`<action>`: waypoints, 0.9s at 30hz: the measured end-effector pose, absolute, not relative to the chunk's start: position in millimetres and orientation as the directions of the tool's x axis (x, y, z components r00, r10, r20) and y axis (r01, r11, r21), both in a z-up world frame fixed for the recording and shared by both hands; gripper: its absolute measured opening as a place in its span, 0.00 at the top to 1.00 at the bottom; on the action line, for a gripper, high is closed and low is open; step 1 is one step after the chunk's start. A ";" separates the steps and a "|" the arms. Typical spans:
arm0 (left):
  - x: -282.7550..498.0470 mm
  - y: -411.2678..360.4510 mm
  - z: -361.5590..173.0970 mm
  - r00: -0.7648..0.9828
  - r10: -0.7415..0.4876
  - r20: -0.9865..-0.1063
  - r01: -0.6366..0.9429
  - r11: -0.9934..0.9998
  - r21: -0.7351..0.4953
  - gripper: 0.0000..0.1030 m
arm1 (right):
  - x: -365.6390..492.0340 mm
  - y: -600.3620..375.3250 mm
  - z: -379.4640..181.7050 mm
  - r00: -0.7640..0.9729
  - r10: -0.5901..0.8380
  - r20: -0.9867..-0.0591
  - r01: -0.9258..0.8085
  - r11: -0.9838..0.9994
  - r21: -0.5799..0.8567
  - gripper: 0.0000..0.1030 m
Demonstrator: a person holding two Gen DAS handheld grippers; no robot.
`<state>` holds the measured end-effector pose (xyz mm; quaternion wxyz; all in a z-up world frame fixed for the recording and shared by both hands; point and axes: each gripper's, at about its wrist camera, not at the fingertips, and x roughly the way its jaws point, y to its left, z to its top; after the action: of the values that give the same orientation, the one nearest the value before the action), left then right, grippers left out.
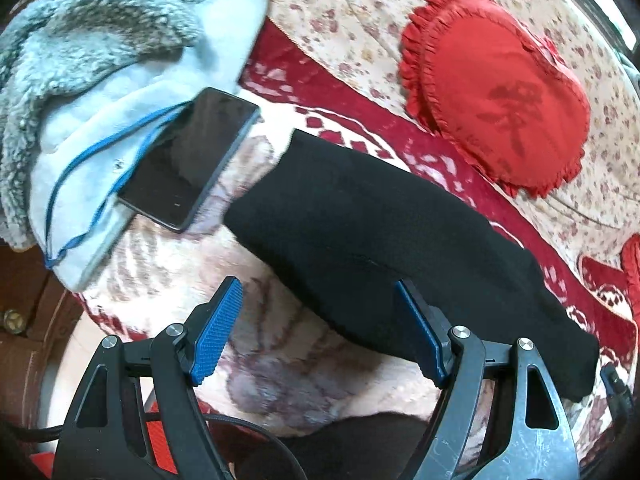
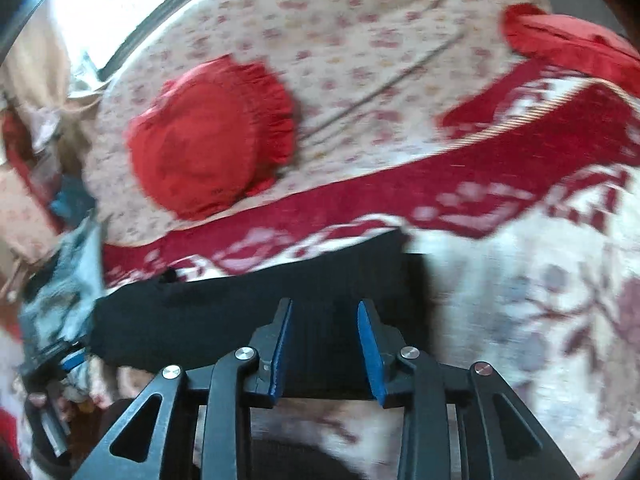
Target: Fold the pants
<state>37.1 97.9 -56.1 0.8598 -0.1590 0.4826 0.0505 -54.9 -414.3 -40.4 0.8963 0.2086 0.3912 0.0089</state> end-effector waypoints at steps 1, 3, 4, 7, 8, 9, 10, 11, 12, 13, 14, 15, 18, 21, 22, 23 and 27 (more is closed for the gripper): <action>36.9 102.8 -56.0 0.531 -0.060 -0.845 -0.253 0.941 -0.226 0.24 | -45.6 -399.5 -40.1 0.684 0.223 -0.695 0.096 0.916 0.388 0.69; 36.7 112.5 -56.4 0.533 -0.051 -0.845 -0.281 0.931 -0.233 0.24 | -30.8 -376.4 -40.1 0.665 0.291 -0.688 0.020 0.914 0.406 0.68; 36.6 116.8 -56.6 0.532 -0.045 -0.845 -0.292 0.928 -0.233 0.24 | -22.4 -364.6 -40.5 0.654 0.324 -0.683 -0.014 0.909 0.418 0.67; 38.9 124.9 -59.5 0.524 -0.025 -0.851 -0.310 0.926 -0.218 0.24 | 10.8 -321.1 -41.9 0.614 0.386 -0.688 -0.114 0.907 0.406 0.61; 39.9 126.3 -61.0 0.521 -0.020 -0.853 -0.312 0.926 -0.213 0.24 | 22.2 -308.4 -43.5 0.600 0.399 -0.693 -0.140 0.906 0.400 0.61; 40.7 127.5 -62.0 0.519 -0.018 -0.854 -0.313 0.926 -0.210 0.24 | 34.5 -296.0 -45.8 0.584 0.410 -0.701 -0.159 0.904 0.396 0.61; 42.1 128.2 -63.6 0.516 -0.015 -0.856 -0.314 0.927 -0.205 0.24 | 45.7 -282.9 -48.0 0.567 0.422 -0.707 -0.179 0.901 0.395 0.61; 43.7 128.8 -64.9 0.514 -0.014 -0.858 -0.314 0.927 -0.203 0.24 | 58.5 -268.3 -51.1 0.550 0.437 -0.712 -0.202 0.896 0.394 0.61; 45.9 128.7 -67.0 0.511 -0.013 -0.860 -0.315 0.928 -0.201 0.24 | 67.0 -258.3 -54.0 0.538 0.444 -0.717 -0.218 0.894 0.390 0.61; 47.1 128.9 -68.0 0.509 -0.012 -0.861 -0.315 0.928 -0.200 0.24 | 78.9 -243.6 -57.9 0.519 0.451 -0.726 -0.242 0.892 0.382 0.61; 49.7 128.5 -69.6 0.506 -0.013 -0.862 -0.314 0.928 -0.199 0.24 | 87.9 -233.1 -61.8 0.505 0.452 -0.735 -0.257 0.892 0.372 0.61; 52.9 126.9 -71.6 0.504 -0.015 -0.864 -0.311 0.930 -0.197 0.24 | 95.0 -226.4 -66.4 0.495 0.446 -0.746 -0.264 0.895 0.360 0.61; 59.9 122.6 -75.7 0.499 -0.019 -0.867 -0.295 0.937 -0.190 0.24 | 118.7 -211.5 -86.8 0.443 0.423 -0.790 -0.258 0.904 0.340 0.66; 67.2 116.1 -79.7 0.495 -0.022 -0.869 -0.272 0.946 -0.179 0.24 | 124.2 -204.5 -88.7 0.441 0.454 -0.774 -0.292 0.888 0.355 0.87; 70.1 114.6 -80.9 0.494 -0.024 -0.869 -0.266 0.948 -0.178 0.24 | 123.9 -200.6 -85.5 0.454 0.434 -0.779 -0.310 0.896 0.318 0.90; 73.0 113.0 -81.8 0.494 -0.028 -0.869 -0.261 0.949 -0.178 0.24 | 123.1 -197.0 -81.0 0.470 0.414 -0.780 -0.329 0.902 0.280 0.90; 79.9 108.5 -85.7 0.502 -0.025 -0.865 -0.248 0.954 -0.171 0.24 | 125.5 -192.3 -75.4 0.521 0.325 -0.790 -0.344 0.926 0.154 0.91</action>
<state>79.9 108.5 -85.7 0.8555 -0.1376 0.4949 0.0652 125.5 -192.3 -75.4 0.8719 -0.0106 0.4504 0.1917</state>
